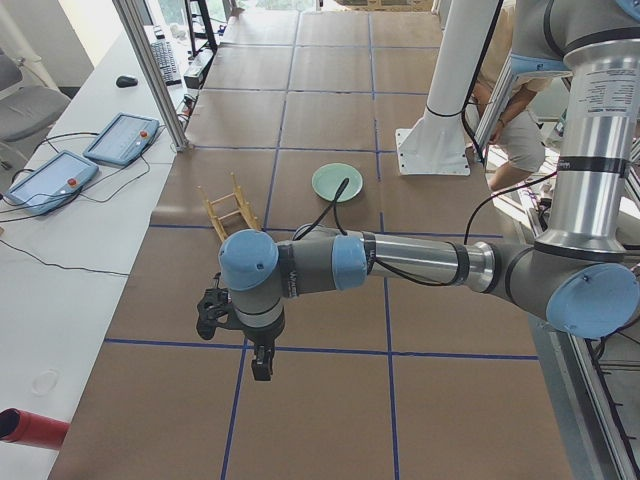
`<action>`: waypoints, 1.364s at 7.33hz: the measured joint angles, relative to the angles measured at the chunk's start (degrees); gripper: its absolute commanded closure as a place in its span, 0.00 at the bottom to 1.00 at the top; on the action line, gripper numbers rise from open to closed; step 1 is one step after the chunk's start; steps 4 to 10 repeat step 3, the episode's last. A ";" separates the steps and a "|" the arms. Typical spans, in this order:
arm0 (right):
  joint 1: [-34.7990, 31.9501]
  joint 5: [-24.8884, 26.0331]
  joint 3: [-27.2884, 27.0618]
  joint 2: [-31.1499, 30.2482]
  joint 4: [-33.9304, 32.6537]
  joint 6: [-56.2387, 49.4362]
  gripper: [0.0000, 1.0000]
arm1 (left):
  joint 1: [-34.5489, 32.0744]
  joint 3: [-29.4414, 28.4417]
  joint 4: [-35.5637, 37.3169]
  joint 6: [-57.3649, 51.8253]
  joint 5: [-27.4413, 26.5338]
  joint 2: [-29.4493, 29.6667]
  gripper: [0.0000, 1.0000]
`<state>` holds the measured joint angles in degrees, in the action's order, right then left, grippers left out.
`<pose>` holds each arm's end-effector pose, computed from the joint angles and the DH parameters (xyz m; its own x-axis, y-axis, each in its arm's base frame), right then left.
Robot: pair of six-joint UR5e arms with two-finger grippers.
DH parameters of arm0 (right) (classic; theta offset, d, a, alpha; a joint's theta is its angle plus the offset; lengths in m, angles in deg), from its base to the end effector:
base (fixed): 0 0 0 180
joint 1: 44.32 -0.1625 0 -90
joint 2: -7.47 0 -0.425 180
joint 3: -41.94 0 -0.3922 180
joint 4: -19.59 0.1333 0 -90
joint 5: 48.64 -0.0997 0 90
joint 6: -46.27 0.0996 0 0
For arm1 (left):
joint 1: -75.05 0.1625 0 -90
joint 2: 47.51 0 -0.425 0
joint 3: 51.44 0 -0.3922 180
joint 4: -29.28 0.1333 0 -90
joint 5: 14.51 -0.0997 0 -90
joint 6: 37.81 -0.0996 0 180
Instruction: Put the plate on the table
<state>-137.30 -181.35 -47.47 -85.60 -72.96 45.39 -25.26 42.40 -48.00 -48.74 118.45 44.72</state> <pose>0.0896 -0.4558 0.6955 0.7307 0.0962 0.6759 -0.0405 0.9944 -0.0978 -0.1533 -0.4774 0.6297 0.7268 -0.0195 -0.6866 0.0407 0.9991 0.0146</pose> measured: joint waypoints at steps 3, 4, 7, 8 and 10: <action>0.00 0.00 0.01 0.00 0.00 0.00 0.00 | 0.08 -0.40 -1.36 -0.23 5.81 -1.11 0.00; 0.00 0.00 0.01 0.00 0.00 0.00 0.00 | 0.08 -0.40 -1.36 -0.23 5.81 -1.11 0.00; 0.00 0.00 0.01 0.00 0.00 0.00 0.00 | 0.08 -0.40 -1.36 -0.23 5.81 -1.11 0.00; 0.00 0.00 0.01 0.00 0.00 0.00 0.00 | 0.08 -0.40 -1.36 -0.23 5.81 -1.11 0.00; 0.00 0.00 0.01 0.00 0.00 0.00 0.00 | 0.08 -0.40 -1.36 -0.23 5.81 -1.11 0.00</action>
